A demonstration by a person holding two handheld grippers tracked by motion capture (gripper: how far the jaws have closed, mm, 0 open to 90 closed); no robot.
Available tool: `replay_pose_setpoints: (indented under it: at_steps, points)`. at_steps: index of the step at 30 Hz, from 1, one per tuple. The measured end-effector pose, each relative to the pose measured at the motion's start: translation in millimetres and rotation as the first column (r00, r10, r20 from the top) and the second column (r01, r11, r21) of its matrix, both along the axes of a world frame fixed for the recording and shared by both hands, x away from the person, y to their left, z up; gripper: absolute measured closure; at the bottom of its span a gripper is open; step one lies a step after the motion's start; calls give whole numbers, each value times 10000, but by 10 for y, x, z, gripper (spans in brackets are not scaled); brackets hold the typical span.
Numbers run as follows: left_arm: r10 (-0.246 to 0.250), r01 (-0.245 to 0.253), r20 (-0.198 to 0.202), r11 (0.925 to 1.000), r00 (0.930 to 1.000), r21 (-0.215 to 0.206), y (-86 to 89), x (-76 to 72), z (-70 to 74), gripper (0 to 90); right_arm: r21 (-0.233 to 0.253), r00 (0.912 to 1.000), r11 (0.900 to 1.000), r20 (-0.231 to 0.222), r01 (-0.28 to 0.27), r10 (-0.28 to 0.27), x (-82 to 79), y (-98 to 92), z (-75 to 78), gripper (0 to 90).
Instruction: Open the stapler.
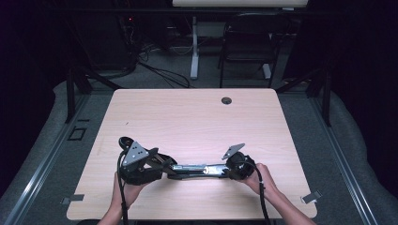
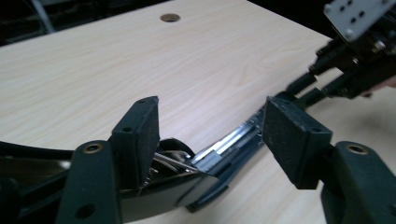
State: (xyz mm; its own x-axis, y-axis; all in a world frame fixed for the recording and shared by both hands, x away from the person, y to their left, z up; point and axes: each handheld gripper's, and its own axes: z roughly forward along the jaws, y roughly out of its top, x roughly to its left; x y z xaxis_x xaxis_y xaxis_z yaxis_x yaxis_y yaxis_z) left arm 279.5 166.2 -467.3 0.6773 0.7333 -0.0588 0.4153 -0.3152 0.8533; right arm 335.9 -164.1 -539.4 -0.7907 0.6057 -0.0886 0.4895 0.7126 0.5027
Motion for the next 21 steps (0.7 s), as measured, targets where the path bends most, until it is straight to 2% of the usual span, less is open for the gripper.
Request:
replay_pose_setpoints:
  at_steps: [5,8,10,13,15,16,17,19,20,21]
  points:
    - [-181,185,-285,9997,9994,136,20,-57,-16,219,66,9997,9996,22,-257,257,-26,-10,86,608]
    - [-369,372,-298,9992,9989,114,37,-92,-16,184,89,9996,9996,-58,-258,258,-27,-38,121,525]
    - [-383,395,-311,9984,9988,399,41,-127,-15,159,226,9997,9996,-207,-139,143,-11,-78,142,441]
    - [-515,542,-431,9965,9977,638,36,-166,-37,141,16,9997,10000,-241,71,-71,0,-131,187,356]
    - [-809,853,-614,9937,9948,722,43,-192,-56,108,-194,9985,9998,-532,81,-91,13,-160,223,297]
    - [-997,1047,-715,9920,9924,699,48,-203,-69,87,-323,9964,9994,-831,142,-168,20,-181,246,268]
    - [-1006,1059,-772,9920,9919,683,49,-211,-74,60,-430,9960,9990,-881,133,-170,20,-209,271,243]
    - [-1408,1472,-992,9872,9851,611,64,-216,-83,19,-299,9965,9995,-825,88,-112,10,-246,294,238]
    - [-1498,1559,-1008,9862,9836,555,70,-224,-85,6,0,9974,9997,-680,239,-239,-4,-280,314,232]
    - [-1604,1657,-967,9849,9823,492,84,-235,-90,5,-65,9976,9997,-651,230,-233,0,-304,339,209]
